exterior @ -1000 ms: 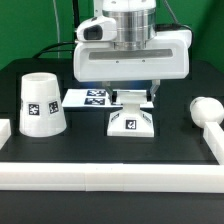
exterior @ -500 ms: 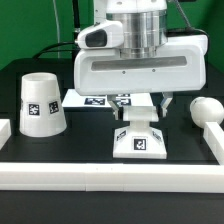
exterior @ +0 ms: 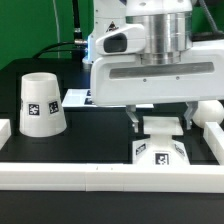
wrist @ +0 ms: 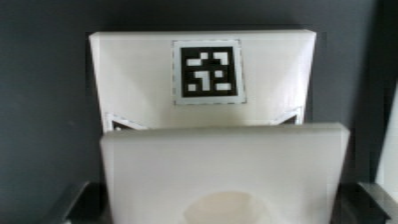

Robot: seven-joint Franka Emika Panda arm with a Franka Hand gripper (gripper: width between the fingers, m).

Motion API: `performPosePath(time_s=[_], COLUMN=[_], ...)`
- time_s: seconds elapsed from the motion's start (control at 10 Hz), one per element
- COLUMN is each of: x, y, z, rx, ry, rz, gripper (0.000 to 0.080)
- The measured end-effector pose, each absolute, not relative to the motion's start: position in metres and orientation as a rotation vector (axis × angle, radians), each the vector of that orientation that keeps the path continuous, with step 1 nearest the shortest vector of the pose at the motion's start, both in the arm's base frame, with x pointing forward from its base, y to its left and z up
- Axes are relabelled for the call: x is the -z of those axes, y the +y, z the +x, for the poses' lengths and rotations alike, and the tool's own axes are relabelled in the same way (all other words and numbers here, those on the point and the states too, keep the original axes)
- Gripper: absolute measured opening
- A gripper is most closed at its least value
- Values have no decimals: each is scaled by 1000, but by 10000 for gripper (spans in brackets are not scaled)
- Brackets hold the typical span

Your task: Assemble lamp

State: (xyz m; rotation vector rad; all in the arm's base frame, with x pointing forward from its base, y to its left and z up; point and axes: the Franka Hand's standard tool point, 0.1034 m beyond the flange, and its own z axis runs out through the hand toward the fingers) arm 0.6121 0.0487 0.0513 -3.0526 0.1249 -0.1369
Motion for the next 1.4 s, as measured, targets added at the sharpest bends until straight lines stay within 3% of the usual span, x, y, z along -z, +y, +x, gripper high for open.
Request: performPosePath(time_s=[0.9, 1.1, 1.4], x=[-52, -51, -51], y=[89, 89, 89], z=[630, 630, 630], rx=[157, 156, 155], ry=[62, 58, 58], rz=[-3048, -3048, -3048], gripper=[534, 665, 698])
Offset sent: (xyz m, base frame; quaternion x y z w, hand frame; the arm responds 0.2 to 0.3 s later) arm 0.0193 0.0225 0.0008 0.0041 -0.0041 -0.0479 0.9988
